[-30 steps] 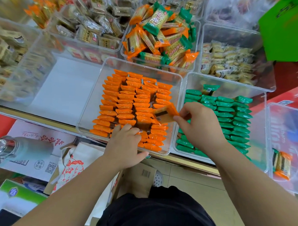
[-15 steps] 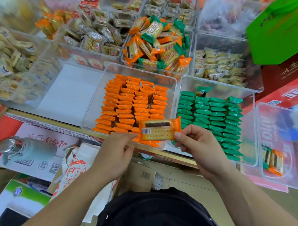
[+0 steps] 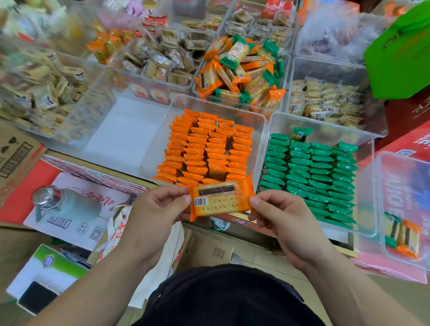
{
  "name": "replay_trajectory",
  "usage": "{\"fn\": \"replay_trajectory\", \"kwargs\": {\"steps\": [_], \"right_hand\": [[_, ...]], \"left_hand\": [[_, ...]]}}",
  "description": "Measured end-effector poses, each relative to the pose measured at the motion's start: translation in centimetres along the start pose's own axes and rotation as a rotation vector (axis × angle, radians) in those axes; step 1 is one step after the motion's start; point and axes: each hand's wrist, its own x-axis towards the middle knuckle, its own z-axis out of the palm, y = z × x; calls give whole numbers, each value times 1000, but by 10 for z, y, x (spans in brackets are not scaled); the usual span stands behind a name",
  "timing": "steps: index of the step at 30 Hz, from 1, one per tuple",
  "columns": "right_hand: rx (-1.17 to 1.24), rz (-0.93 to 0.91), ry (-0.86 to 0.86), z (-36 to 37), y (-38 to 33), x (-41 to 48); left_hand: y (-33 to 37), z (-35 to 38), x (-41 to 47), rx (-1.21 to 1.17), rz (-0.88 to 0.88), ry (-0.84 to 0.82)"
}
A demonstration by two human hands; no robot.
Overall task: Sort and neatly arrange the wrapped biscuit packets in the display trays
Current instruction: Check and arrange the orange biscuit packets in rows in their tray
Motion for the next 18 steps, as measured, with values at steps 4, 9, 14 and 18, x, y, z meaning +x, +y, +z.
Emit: {"fn": "replay_trajectory", "kwargs": {"steps": [4,9,14,18], "right_hand": [[131,-7,-115,0,2,-5],[337,63,-205,-6,8,-4],[338,214,-126,-5,13,-5],[337,171,-155,-7,14,-7]], "left_hand": [[-3,0,-7,-12,-59,-69],[1,1,-13,-259,-132,-179],[12,0,-22,-99,35,-207],[17,-3,-23,7,137,-114]]}}
